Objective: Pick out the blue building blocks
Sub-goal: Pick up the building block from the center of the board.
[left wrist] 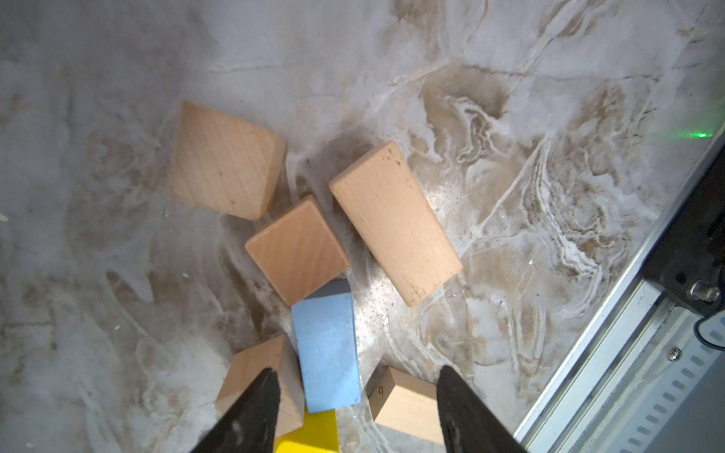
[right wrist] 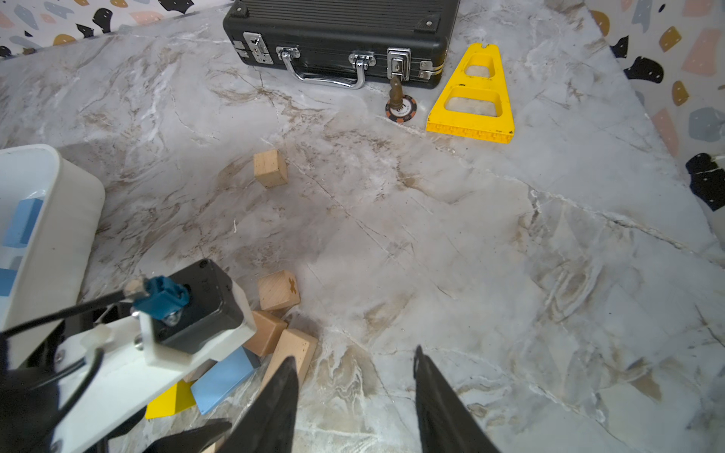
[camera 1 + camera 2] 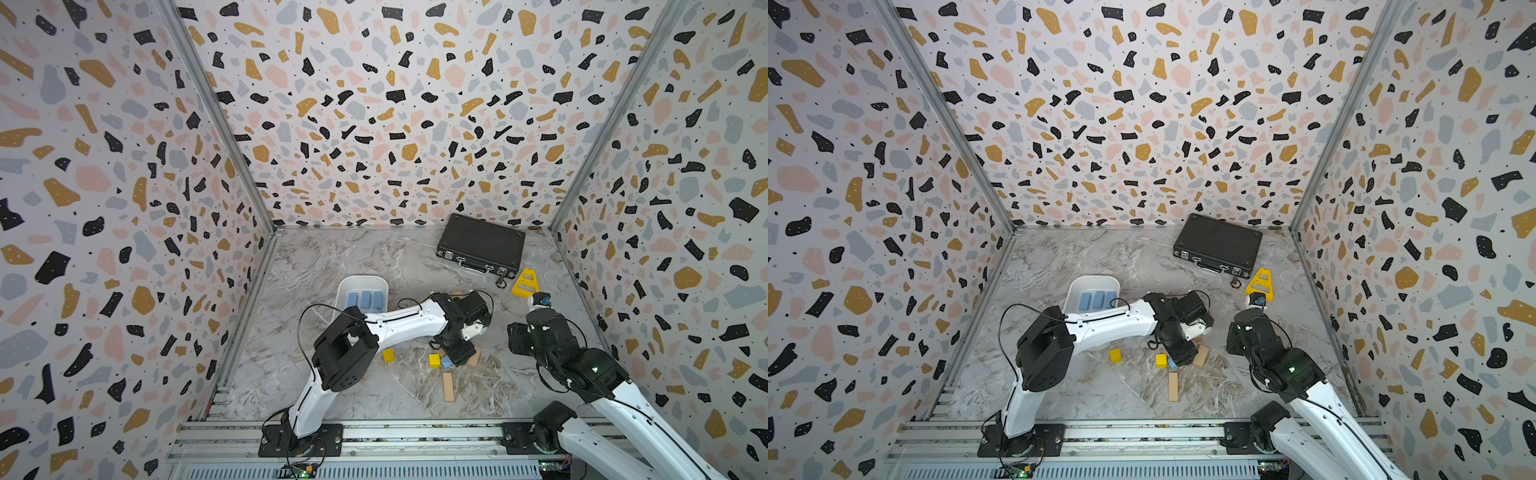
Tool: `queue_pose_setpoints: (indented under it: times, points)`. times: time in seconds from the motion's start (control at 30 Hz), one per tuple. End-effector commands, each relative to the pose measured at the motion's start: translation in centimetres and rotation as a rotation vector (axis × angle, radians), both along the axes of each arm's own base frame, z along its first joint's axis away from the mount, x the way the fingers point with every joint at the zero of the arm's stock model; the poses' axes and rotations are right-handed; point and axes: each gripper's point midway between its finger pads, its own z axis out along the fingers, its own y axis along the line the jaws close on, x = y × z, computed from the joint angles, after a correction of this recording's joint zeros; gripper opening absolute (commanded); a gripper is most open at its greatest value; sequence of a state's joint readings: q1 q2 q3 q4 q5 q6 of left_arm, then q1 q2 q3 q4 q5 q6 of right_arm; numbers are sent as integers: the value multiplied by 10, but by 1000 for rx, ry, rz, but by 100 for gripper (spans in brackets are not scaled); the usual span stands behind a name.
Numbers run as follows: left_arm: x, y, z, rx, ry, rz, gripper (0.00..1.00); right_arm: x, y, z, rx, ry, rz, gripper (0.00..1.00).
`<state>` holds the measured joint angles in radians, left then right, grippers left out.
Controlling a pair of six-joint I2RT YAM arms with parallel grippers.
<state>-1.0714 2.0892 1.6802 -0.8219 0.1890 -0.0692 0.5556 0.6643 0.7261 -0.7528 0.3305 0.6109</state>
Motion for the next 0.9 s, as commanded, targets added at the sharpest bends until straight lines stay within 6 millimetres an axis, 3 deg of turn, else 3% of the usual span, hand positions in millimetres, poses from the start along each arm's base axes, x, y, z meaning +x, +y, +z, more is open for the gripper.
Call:
queue_pose_setpoints:
  times: [0.0, 0.37, 0.87]
  points:
    - [-9, -3, 6, -17, 36, -3, 64, -5, -12, 1, -18, -2, -46, 50]
    - [-18, -4, -11, 11, 83, 1, 65, -10, -20, 6, -17, -30, -69, 50]
    - [-3, 4, -21, 70, 5, 20, 68, -10, -19, 4, -16, -27, -67, 50]
